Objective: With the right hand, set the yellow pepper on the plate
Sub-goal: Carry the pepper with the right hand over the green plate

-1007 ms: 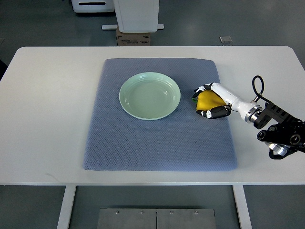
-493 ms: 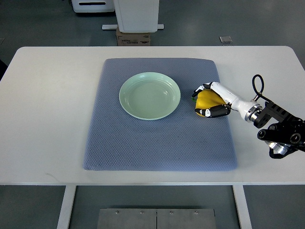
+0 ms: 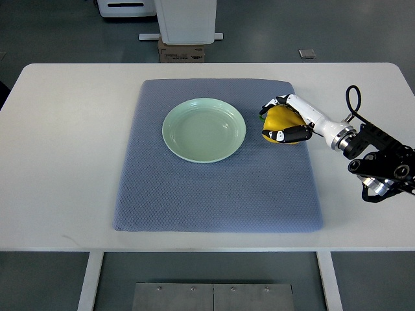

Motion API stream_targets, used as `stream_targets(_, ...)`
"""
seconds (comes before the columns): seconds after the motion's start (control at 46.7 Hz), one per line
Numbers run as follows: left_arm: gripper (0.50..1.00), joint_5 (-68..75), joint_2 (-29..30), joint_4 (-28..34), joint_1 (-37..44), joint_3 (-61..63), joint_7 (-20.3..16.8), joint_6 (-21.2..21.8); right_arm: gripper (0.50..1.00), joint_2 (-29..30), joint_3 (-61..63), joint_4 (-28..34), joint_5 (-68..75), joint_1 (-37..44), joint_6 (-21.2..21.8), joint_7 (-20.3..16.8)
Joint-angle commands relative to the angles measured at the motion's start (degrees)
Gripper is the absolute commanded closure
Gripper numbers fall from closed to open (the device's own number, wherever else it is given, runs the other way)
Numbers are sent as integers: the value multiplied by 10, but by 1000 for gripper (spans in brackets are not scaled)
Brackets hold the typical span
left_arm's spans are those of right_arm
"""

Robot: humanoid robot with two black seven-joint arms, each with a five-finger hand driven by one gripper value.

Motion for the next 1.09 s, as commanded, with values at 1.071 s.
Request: stream_targets(1.071, 500, 0, 0, 0, 0, 0, 0, 0, 1000, 206, 52, -114, 43, 12, 33, -12)
